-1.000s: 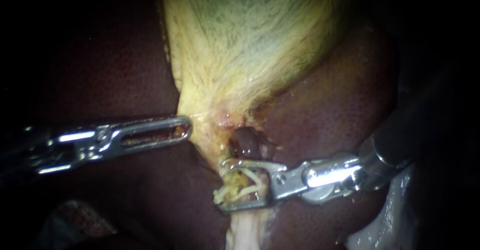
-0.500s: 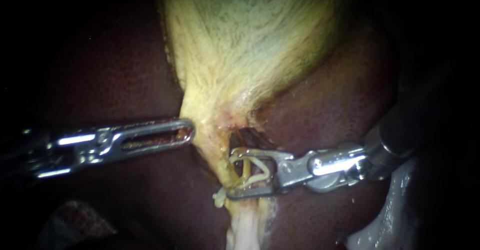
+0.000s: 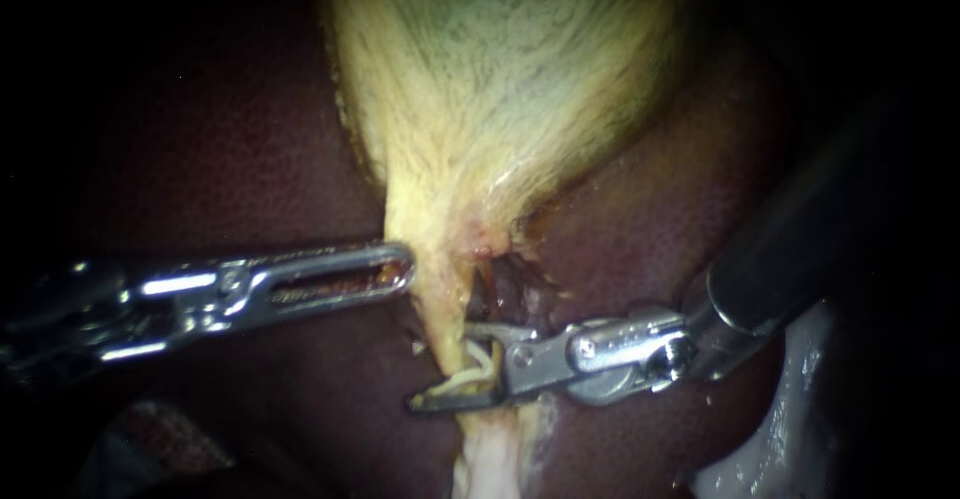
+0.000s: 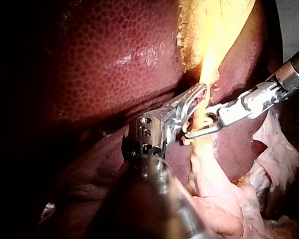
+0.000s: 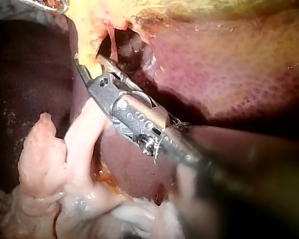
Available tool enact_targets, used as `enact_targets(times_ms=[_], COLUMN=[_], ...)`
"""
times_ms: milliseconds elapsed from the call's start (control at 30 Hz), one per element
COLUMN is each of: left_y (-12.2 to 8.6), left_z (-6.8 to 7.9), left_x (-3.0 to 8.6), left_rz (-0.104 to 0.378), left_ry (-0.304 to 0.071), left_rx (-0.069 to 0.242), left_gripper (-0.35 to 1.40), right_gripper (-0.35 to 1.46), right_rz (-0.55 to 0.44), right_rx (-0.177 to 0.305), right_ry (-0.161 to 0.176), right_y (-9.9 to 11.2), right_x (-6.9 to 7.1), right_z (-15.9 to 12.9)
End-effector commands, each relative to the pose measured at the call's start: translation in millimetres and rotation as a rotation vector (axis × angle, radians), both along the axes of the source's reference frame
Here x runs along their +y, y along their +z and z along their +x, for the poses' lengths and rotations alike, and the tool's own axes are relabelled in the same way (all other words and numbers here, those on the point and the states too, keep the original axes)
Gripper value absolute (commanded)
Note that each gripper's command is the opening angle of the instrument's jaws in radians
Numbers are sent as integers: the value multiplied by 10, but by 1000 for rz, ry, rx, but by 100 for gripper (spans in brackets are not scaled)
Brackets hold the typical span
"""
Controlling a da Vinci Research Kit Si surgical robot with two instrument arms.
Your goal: Clipping second clip left tube
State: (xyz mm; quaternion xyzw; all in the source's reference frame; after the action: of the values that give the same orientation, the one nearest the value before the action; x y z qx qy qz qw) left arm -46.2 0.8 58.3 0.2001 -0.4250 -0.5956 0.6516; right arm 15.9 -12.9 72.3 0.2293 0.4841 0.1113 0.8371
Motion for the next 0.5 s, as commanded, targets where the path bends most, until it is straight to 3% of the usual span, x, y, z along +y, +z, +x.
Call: enact_targets(times_ms=[33,500], left_y=[0,4], left_z=[0,1], left_x=[0,2], left_rz=[0,0], left_ry=[0,2], left_rx=[0,-1], left_gripper=[-33,-33], right_gripper=[-35,-35], right_rz=[9,27], right_rx=[-1,-7], right_ry=[5,13], right_y=[-1,2], right_x=[3,2], right_z=[-2,-4])
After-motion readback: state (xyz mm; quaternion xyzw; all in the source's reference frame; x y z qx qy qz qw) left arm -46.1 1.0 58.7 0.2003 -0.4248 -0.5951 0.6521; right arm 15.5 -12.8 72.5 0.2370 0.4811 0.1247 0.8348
